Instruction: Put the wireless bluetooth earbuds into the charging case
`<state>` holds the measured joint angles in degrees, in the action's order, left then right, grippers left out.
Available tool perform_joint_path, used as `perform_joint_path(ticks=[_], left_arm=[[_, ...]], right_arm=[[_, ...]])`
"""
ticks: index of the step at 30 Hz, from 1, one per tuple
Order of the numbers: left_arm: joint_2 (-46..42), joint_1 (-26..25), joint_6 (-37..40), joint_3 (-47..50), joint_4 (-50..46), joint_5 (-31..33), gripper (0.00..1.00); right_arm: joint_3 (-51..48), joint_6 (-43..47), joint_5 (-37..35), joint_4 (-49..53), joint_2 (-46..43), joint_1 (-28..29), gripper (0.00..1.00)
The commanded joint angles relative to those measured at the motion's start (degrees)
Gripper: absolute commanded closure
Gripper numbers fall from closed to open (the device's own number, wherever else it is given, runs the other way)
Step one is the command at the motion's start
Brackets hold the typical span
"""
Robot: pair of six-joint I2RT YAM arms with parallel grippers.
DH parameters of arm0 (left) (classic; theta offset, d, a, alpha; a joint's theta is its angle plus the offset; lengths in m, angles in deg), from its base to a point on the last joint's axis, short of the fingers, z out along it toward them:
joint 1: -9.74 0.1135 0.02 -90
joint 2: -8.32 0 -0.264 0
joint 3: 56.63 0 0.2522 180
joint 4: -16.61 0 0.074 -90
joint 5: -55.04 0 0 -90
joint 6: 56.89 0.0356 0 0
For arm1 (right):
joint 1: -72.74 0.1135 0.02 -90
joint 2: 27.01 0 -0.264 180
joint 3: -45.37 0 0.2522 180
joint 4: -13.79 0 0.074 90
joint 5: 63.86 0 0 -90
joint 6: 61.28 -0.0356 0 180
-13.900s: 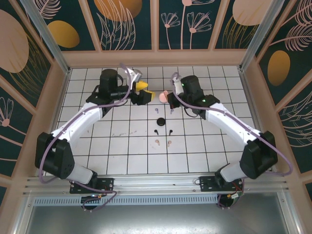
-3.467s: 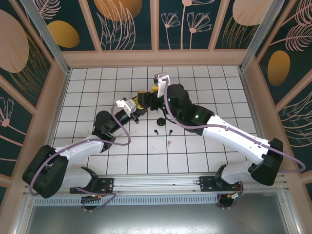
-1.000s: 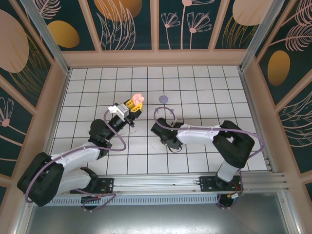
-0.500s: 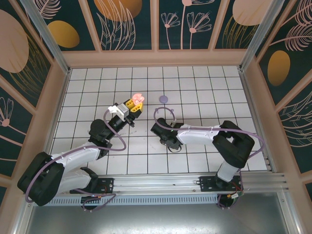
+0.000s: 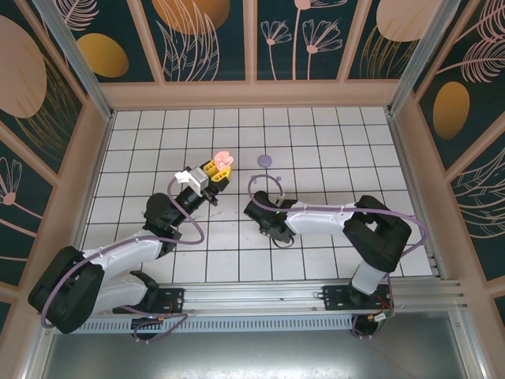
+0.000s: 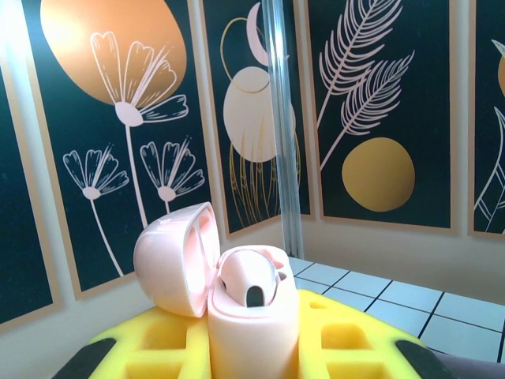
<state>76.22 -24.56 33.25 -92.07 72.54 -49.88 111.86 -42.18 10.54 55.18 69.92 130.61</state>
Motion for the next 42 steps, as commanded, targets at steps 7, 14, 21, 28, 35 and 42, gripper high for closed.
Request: perform_joint_path(ticks=[7, 14, 21, 28, 35, 42], left_arm=[[-0.3, -0.4, -1.4, -1.2, 0.8, -0.2, 1.0], [-1.3, -0.3, -1.2, -2.3, -1.4, -0.6, 1.0], [-1.7, -0.4, -0.9, -3.5, -3.7, -1.4, 1.0], [-1.7, -0.4, 0.1, -4.4, -5.6, -3.3, 1.0], [-1.0, -0.3, 2.2, -6.1, -9.0, -6.2, 1.0], [1.9, -0.4, 2.3, -8.7, -9.3, -8.7, 1.0]], right_arm=[[-1.6, 0.8, -0.8, -0.6, -1.4, 0.7, 0.81], [-2.0, 2.1, -3.5, -0.7, -7.4, 0.6, 0.81], [-0.2, 7.4, -6.4, -2.0, -15.4, -0.6, 0.81], [5.5, 18.6, -6.6, -6.3, -23.9, -4.2, 0.81], [15.7, 28.4, -3.8, -8.2, -26.9, -7.7, 0.81], [24.5, 35.4, -1.3, -10.5, -26.0, -8.1, 0.81]])
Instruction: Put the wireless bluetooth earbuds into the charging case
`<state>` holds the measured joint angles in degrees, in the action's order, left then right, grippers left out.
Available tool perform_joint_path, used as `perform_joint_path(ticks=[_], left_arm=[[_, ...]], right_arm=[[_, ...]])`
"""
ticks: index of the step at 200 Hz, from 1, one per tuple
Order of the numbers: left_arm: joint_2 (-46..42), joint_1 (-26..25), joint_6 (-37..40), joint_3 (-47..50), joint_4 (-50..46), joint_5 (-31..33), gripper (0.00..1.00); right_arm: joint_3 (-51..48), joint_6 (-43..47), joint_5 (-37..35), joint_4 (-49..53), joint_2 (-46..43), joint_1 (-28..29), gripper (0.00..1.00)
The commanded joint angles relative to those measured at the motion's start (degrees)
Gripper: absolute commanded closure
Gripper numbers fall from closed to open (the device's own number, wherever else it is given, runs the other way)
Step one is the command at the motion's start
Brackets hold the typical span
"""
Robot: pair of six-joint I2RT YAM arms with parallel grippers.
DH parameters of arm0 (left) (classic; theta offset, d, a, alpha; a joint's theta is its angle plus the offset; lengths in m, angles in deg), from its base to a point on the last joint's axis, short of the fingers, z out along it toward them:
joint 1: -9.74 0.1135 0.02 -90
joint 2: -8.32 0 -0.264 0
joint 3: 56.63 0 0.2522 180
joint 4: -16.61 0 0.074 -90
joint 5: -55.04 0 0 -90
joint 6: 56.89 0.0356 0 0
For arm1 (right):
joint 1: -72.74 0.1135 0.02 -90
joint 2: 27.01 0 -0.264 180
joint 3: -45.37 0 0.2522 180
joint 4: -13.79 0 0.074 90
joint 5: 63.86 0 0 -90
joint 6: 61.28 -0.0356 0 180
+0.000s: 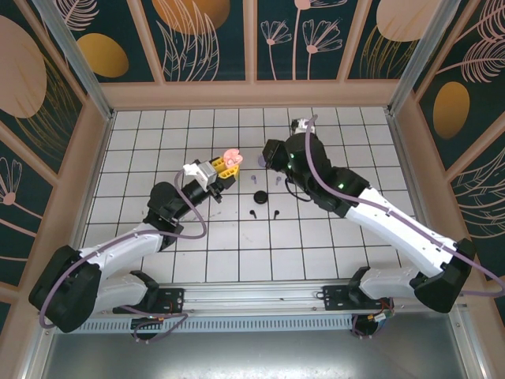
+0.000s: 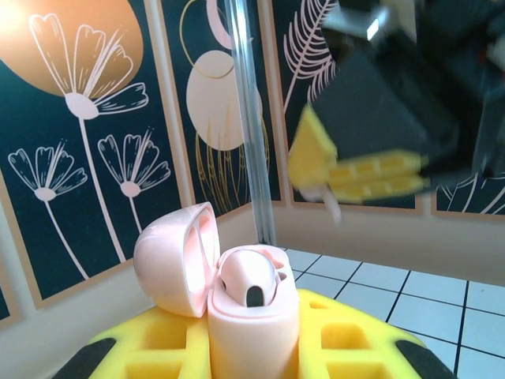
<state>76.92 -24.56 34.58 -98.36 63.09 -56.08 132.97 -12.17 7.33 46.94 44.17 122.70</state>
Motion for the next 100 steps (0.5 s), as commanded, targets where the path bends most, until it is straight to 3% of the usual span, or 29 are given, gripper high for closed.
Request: perform_joint_path(ticks=[1, 100], left_arm=[[1.7, -0.4, 0.9, -3.0, 0.3, -2.9, 1.0], [7.1, -0.4, 1.6, -8.1, 1.4, -5.9, 1.0]], right_arm=[[4.2, 6.2, 2.5, -2.7, -0.1, -0.2, 0.81], [1.5, 10.3, 6.8, -11.6, -0.2, 3.6, 0.81]])
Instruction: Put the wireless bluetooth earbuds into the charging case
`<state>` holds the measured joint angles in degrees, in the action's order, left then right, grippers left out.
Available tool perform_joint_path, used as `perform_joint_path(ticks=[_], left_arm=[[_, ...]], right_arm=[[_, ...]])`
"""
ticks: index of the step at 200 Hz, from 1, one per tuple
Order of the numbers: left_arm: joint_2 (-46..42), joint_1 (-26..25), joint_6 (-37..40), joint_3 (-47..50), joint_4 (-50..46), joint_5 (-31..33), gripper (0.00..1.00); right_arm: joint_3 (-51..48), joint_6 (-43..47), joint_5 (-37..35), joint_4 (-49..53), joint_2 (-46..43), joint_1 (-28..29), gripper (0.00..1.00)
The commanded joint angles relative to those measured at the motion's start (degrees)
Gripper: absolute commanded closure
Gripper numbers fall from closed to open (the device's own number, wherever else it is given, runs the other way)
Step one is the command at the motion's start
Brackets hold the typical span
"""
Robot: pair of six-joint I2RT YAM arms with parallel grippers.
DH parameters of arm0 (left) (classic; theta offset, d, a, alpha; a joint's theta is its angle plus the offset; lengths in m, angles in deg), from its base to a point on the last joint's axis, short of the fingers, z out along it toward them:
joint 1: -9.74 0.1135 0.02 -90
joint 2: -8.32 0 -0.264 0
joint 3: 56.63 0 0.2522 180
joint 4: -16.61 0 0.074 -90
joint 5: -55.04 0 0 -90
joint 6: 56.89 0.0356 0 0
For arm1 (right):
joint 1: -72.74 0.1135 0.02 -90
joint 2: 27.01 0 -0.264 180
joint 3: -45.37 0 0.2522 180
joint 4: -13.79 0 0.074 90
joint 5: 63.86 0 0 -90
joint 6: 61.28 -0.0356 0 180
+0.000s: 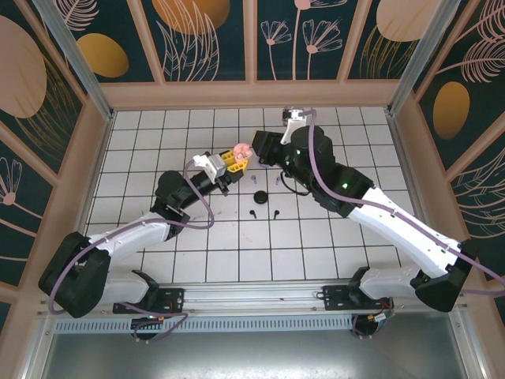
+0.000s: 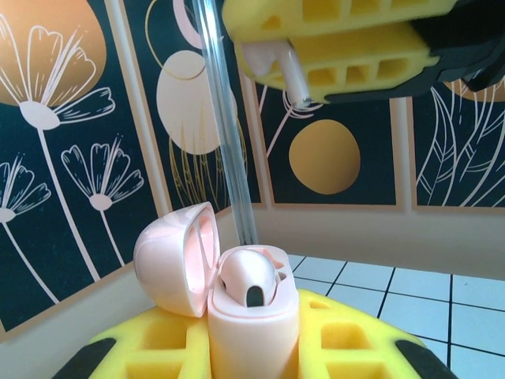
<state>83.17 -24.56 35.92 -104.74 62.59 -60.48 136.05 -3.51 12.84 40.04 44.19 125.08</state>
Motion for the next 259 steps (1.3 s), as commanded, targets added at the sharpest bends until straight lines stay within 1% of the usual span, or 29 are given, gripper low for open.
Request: perform_joint_path(ticks=[1, 99, 259], left_arm=[[0.8, -0.4, 0.2, -1.7, 2.0, -1.5, 1.0], [0.2, -0.4, -0.6, -1.5, 2.7, -1.7, 1.0], [-0.6, -0.4, -2.8, -1.7, 4.5, -2.3, 1.0]], right_arm=[[-1.7, 1.7, 1.3, -4.8, -0.2, 1.2, 0.81], [-6.6, -0.5, 0.7, -8.9, -0.2, 1.8, 0.81], [-10.4, -1.4, -0.3, -12.7, 0.4, 1.7, 0.81]])
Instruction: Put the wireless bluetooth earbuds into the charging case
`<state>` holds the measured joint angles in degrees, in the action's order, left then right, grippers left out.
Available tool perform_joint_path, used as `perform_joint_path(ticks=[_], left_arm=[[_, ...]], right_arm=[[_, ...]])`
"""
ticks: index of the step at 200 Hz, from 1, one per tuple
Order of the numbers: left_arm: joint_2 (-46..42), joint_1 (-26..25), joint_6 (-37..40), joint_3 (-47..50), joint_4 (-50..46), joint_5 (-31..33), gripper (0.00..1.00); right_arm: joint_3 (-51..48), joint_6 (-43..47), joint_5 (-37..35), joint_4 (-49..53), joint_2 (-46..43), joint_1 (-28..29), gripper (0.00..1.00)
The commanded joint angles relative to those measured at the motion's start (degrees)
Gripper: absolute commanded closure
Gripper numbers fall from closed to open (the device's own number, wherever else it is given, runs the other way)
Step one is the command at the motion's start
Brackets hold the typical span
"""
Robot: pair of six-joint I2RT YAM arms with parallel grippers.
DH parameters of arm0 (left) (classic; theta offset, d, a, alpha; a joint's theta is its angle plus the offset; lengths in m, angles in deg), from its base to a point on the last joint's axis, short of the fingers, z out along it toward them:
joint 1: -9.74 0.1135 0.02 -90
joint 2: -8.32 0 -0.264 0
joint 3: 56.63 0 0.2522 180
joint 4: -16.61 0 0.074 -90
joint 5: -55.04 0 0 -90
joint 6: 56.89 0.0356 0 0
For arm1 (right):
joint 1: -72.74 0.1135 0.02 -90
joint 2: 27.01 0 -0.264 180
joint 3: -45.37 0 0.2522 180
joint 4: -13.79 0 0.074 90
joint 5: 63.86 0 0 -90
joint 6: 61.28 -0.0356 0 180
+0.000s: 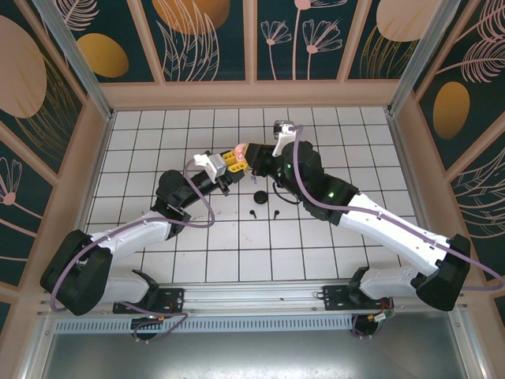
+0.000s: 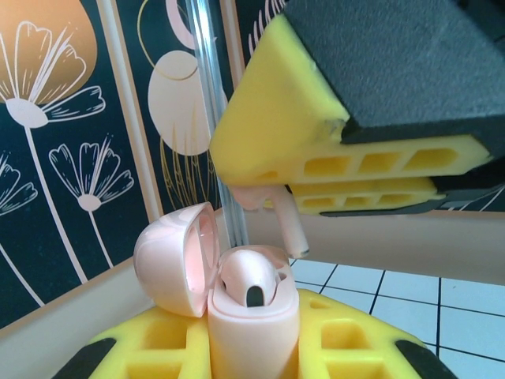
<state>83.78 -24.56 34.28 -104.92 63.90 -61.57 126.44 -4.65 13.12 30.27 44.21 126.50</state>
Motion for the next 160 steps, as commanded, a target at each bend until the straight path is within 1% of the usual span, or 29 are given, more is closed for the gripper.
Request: perform_joint_path(ticks=[1, 94, 160], left_arm=[[-1.2, -0.4, -1.2, -1.5, 3.2, -1.2, 1.0], [-0.7, -0.7, -1.4, -1.5, 3.4, -1.7, 1.0], [-1.4, -0.8, -1.2, -1.6, 3.4, -1.4, 1.0]], right_arm=[[-0.8, -0.3, -0.6, -2.9, 0.4, 0.3, 0.81], [0.2, 0.0, -0.2, -3.3, 1.3, -0.2, 0.82], [-1.7, 0.2, -0.8, -3.4, 1.7, -0.6, 0.82]])
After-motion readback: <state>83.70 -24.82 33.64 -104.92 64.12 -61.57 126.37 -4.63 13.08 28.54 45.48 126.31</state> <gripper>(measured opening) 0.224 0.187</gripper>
